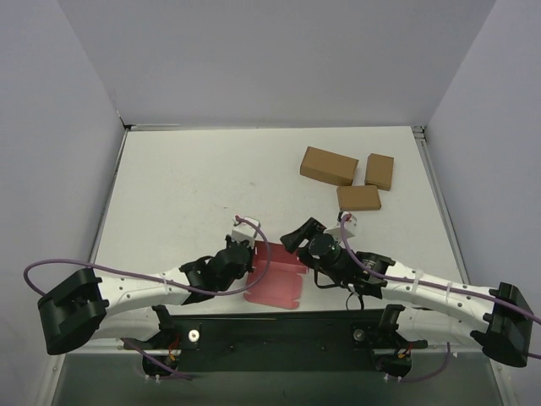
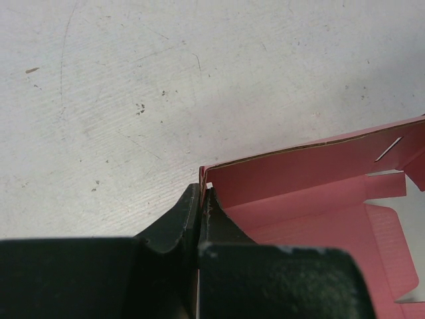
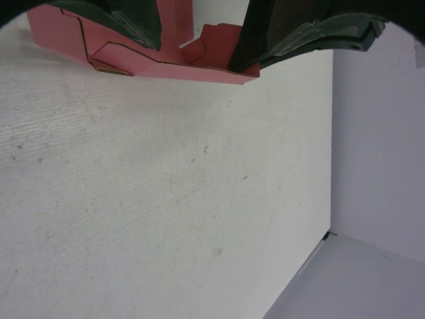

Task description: Fold the paper box

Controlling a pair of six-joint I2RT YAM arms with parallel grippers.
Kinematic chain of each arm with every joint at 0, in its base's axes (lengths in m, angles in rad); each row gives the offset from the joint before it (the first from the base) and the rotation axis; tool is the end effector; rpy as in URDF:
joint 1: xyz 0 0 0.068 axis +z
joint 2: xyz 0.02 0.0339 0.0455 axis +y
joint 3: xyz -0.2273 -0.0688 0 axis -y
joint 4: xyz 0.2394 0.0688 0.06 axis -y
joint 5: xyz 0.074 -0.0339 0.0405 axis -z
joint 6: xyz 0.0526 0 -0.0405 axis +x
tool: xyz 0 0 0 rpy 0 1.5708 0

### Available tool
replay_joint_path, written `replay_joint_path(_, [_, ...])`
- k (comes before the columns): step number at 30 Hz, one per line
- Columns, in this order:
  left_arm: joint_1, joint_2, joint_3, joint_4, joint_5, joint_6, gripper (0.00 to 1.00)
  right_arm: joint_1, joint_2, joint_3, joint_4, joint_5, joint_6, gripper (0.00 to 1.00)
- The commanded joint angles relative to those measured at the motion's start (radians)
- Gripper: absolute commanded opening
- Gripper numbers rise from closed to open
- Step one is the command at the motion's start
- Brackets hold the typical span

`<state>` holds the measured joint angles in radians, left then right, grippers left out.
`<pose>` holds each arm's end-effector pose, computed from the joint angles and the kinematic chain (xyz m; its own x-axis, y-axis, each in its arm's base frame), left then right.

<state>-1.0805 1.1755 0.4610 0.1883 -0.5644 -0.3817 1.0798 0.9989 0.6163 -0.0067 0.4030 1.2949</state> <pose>0.1449 -0.2118 0.1522 -0.4160 0.1110 -0.9026 0.4015 0.9130 -0.0728 0.1383 0.2149 0.2245 -0.6647 0.6340 -0.3952 -0.0022 0.5274 0.8496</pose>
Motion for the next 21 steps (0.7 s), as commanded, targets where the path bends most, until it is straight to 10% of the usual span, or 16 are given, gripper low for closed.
replay_joint_path(1, [-0.015, 0.019, -0.002, 0.1, -0.045, -0.008, 0.01, -0.035, 0.035, 0.0, 0.129, -0.013, 0.153, 0.64])
replay_joint_path(21, [-0.048, 0.038, -0.064, 0.247, -0.031, 0.066, 0.06, -0.123, 0.21, -0.009, 0.171, -0.049, 0.21, 0.59])
